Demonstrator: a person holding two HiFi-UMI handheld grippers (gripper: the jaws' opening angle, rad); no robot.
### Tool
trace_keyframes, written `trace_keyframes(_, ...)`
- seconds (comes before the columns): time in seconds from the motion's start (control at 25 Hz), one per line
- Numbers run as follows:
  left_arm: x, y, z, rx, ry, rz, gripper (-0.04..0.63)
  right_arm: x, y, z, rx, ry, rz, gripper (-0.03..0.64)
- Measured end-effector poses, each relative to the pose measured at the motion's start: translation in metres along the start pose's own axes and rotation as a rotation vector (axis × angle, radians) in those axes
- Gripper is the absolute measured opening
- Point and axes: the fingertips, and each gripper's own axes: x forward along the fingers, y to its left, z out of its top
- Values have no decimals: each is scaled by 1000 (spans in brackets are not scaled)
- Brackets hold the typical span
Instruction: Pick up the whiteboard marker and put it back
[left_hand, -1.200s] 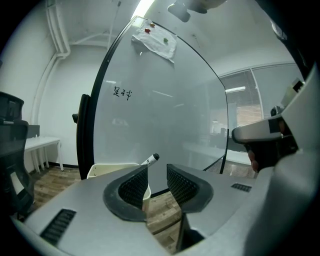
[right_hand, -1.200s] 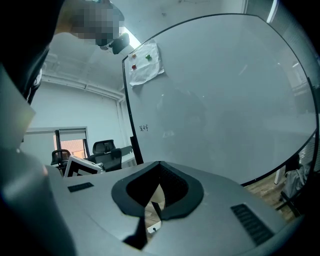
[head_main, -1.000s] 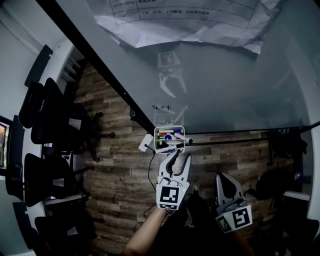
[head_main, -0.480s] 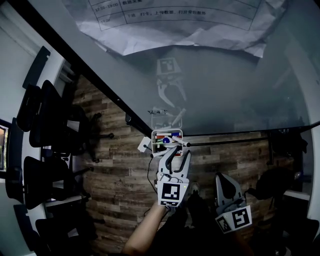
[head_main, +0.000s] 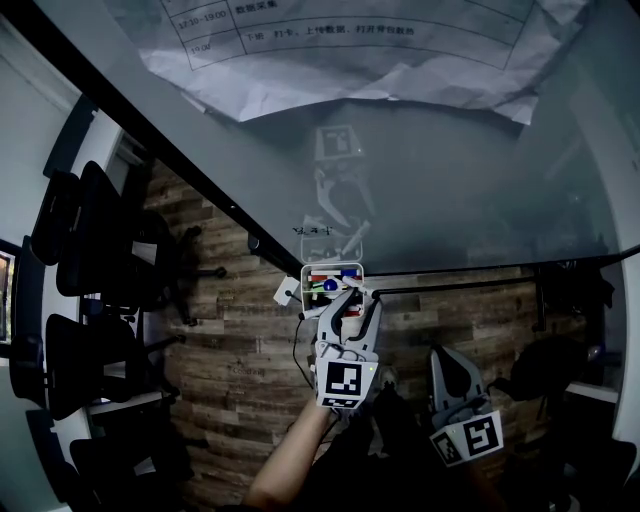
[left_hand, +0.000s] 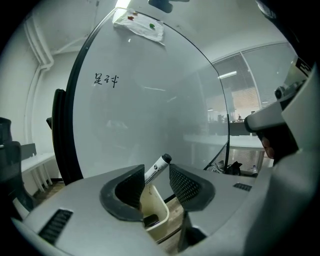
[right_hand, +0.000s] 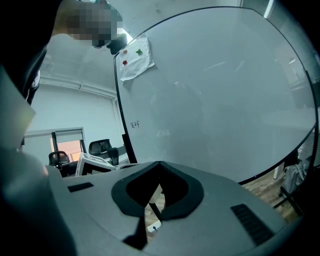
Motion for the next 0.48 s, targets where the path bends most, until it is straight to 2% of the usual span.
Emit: trace_keyframes(0.48,7,3,1,30,9,14,147,5,-4,-4,9,11,-4,12)
